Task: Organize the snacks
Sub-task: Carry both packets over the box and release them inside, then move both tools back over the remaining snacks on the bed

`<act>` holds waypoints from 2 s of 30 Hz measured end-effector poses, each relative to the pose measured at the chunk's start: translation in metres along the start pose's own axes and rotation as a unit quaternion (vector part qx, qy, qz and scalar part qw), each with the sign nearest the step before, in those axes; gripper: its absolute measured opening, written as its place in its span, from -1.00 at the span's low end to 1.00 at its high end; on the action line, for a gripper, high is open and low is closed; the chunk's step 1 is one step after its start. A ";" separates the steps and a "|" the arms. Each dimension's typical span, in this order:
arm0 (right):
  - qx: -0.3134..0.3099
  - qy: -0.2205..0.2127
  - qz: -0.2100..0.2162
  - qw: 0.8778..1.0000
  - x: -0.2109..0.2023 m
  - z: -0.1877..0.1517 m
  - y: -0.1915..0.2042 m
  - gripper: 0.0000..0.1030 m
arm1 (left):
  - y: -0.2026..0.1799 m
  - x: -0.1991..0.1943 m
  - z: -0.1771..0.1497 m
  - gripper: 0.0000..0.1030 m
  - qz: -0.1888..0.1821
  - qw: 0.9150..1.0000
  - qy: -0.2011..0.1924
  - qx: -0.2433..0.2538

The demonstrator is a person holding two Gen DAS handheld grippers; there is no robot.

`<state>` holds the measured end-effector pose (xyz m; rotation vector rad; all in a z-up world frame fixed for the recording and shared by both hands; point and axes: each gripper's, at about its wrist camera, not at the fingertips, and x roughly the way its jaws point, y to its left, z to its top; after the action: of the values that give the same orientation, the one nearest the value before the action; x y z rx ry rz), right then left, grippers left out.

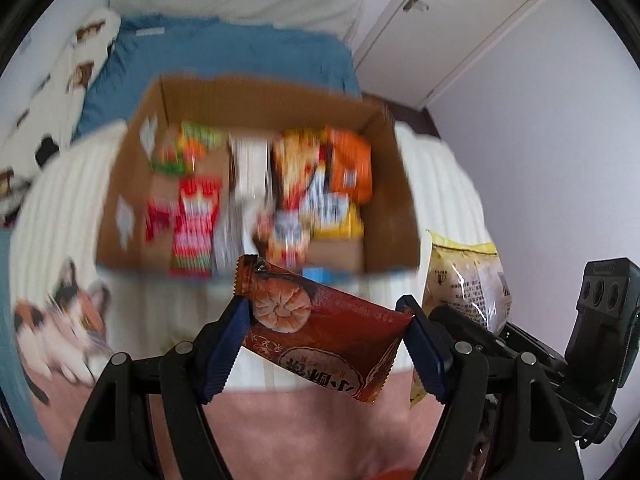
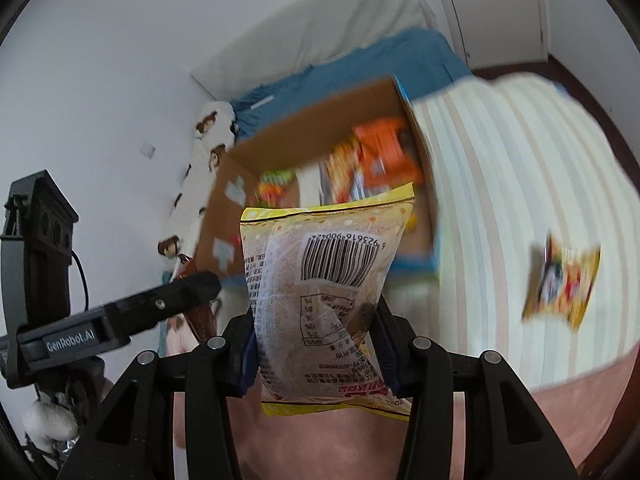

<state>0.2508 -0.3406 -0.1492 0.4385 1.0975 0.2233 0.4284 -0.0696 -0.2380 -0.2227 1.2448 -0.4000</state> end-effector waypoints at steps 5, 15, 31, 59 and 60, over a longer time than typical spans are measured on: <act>-0.014 -0.007 -0.017 1.000 0.009 0.054 0.010 -0.02 | 0.015 -0.011 0.069 0.43 0.018 0.999 -0.026 0.004; 0.003 0.021 -0.057 0.998 0.071 0.102 -0.007 -0.02 | 0.069 0.046 0.137 0.43 0.072 0.997 0.006 -0.013; 0.005 0.093 -0.138 0.986 0.134 0.094 -0.027 0.94 | 0.142 0.120 0.124 0.84 0.169 0.982 0.074 -0.046; -0.091 -0.025 -0.182 0.979 0.018 0.031 0.047 0.94 | 0.053 -0.039 0.009 0.84 0.187 0.977 -0.106 0.010; -0.093 -0.030 -0.181 0.979 0.012 0.027 0.049 0.94 | 0.051 -0.045 0.003 0.84 0.188 0.976 -0.113 0.013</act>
<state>0.2816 -0.2982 -0.1262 0.0721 1.0664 -0.0099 0.4278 -0.0049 -0.2174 -0.0063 1.0292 -0.0590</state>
